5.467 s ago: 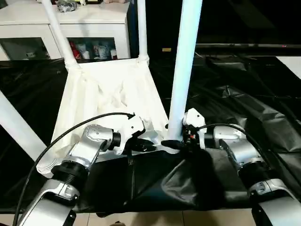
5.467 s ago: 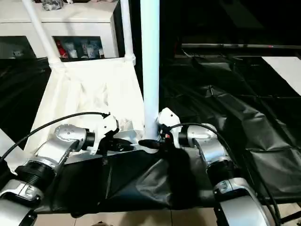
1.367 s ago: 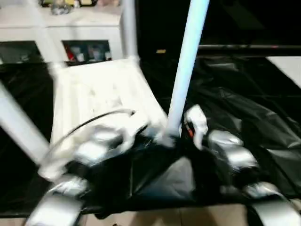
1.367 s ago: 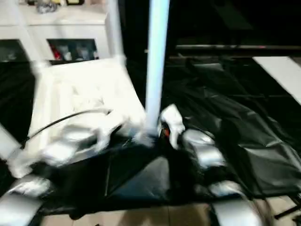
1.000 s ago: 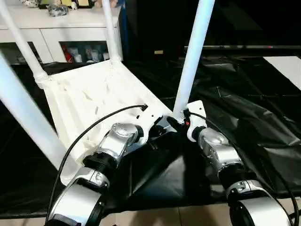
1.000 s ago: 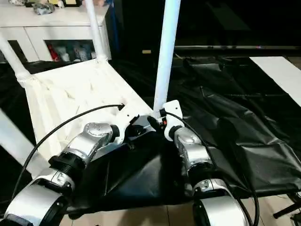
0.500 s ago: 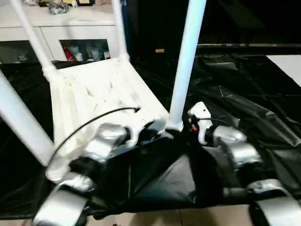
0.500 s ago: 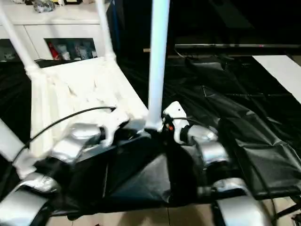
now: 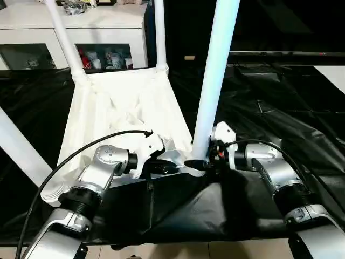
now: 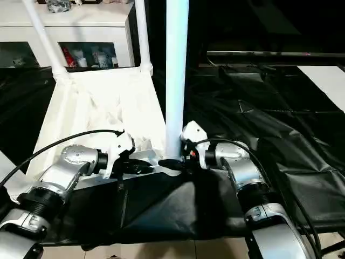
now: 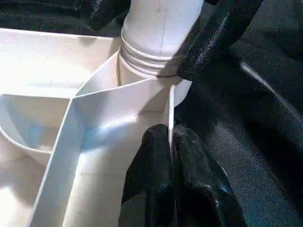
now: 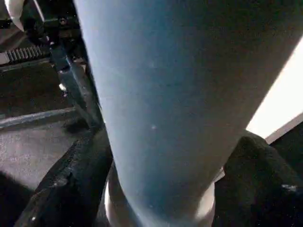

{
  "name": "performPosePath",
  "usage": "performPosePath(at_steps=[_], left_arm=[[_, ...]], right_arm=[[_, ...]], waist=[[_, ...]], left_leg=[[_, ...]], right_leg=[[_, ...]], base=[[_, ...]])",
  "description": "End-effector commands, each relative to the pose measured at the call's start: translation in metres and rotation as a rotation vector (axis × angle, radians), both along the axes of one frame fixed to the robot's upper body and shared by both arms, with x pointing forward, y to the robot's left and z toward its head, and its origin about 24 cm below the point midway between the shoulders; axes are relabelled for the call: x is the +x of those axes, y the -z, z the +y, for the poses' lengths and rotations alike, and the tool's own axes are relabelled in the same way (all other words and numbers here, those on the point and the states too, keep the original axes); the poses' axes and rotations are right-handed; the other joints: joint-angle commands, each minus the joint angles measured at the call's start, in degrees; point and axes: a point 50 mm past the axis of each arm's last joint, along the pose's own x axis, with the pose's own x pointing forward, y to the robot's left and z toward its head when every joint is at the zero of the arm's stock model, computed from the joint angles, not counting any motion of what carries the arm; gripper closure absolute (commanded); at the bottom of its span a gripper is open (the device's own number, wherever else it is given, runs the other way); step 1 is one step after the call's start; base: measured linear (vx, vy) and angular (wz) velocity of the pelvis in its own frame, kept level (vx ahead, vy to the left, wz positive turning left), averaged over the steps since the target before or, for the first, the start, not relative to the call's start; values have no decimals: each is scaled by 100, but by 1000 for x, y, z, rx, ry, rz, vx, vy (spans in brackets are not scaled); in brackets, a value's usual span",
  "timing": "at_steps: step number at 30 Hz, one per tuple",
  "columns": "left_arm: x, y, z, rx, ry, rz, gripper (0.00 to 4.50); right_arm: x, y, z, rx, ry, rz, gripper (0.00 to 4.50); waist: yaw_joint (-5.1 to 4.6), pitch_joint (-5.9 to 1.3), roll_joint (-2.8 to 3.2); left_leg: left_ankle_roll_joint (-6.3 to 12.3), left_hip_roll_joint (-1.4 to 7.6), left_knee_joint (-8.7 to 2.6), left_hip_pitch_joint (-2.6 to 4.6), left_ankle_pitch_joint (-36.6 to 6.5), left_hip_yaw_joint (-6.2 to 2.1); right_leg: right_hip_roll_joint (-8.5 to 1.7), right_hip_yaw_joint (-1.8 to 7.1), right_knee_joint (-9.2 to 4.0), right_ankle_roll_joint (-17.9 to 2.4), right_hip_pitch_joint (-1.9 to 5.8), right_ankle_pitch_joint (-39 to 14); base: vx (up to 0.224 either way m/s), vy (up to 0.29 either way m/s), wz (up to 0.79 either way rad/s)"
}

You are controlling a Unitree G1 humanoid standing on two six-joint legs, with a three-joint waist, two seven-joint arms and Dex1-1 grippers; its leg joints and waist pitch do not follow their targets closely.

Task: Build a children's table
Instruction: Rotate leg to tighten

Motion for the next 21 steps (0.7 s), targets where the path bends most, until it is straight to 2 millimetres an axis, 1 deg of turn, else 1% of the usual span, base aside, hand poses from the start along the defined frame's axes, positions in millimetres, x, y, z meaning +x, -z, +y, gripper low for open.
performPosePath(at_steps=[1,2,6,11,12,13,14,15,16,17,18,19,20,21], left_arm=[[-2,-9,-7,-110,33,-5,450],[-2,-9,-6,-110,33,-2,450],[-2,-9,-5,-108,24,-3,450],[4,-6,-4,-76,-45,-9,450],[9,-5,-5,-69,-101,-16,450],[9,-5,-6,-68,-106,-17,450],[12,-5,-7,-67,-140,-24,450],[16,-5,-10,-57,-180,-33,450],[19,-4,-12,-47,-207,-39,450],[24,-3,-16,-30,-271,-46,450],[29,-2,-19,-11,-349,-53,450],[29,-2,-19,-11,-349,-53,450],[33,-1,-21,-5,-398,-55,450],[35,-1,-26,-8,-436,-56,450]], right_arm=[[-2,1,-3,-21,-23,-5,134],[-3,2,-4,-26,-28,0,134],[-3,2,-5,-25,-27,13,175],[-3,7,-5,-3,18,42,186],[-1,10,-4,19,72,61,187],[-1,11,-4,21,78,63,187],[0,13,-2,31,120,74,188],[1,17,0,38,172,83,189],[1,20,2,40,213,91,189],[2,25,6,37,262,99,189],[2,30,11,30,312,104,189],[2,30,11,30,312,104,189],[2,31,14,28,349,97,189],[4,34,19,34,413,98,189]], waist=[[-5,-352,-113],[-5,-353,-114],[-11,-353,-117],[-12,-353,-131],[-19,-347,-145],[-21,-339,-141],[-27,-333,-144],[-36,-335,-151],[-36,-333,-154],[-66,-318,-168],[-64,-318,-157],[-70,-321,-164],[-73,-320,-174],[-63,-324,-168]], left_leg=[[410,146,-327,47,-1298,2],[413,144,-325,52,-1284,4],[437,141,-319,51,-1268,7],[436,141,-317,47,-1247,6],[429,136,-319,50,-1281,9],[416,134,-323,54,-1309,8],[381,122,-327,55,-1352,5],[331,122,-333,75,-1378,-1],[311,121,-334,73,-1385,-6],[284,106,-341,52,-1396,-6],[258,106,-344,76,-1446,-10],[239,100,-340,82,-1444,-9],[248,98,-339,68,-1438,-9],[251,91,-334,75,-1440,-12]], right_leg=[[-311,243,-343,-1085,286,-1739],[-307,244,-345,-1095,282,-1711],[-303,243,-338,-1121,285,-1665],[-302,242,-333,-1110,287,-1686],[-300,240,-346,-1084,282,-1779],[-303,241,-356,-1070,275,-1849],[-306,240,-376,-1008,278,-2005],[-309,243,-393,-970,265,-2103],[-317,239,-397,-953,274,-2133],[-308,237,-412,-890,273,-2245],[-312,237,-430,-861,262,-2331],[-316,237,-439,-833,261,-2376],[-318,233,-450,-787,267,-2425],[-325,231,-456,-773,262,-2441]], base=[[0,0,0],[0,0,0],[0,0,0],[0,0,0],[0,0,0],[0,0,0],[0,0,0],[0,0,0],[0,0,0],[0,0,0],[0,0,0],[0,0,0],[0,0,0],[0,0,0]])
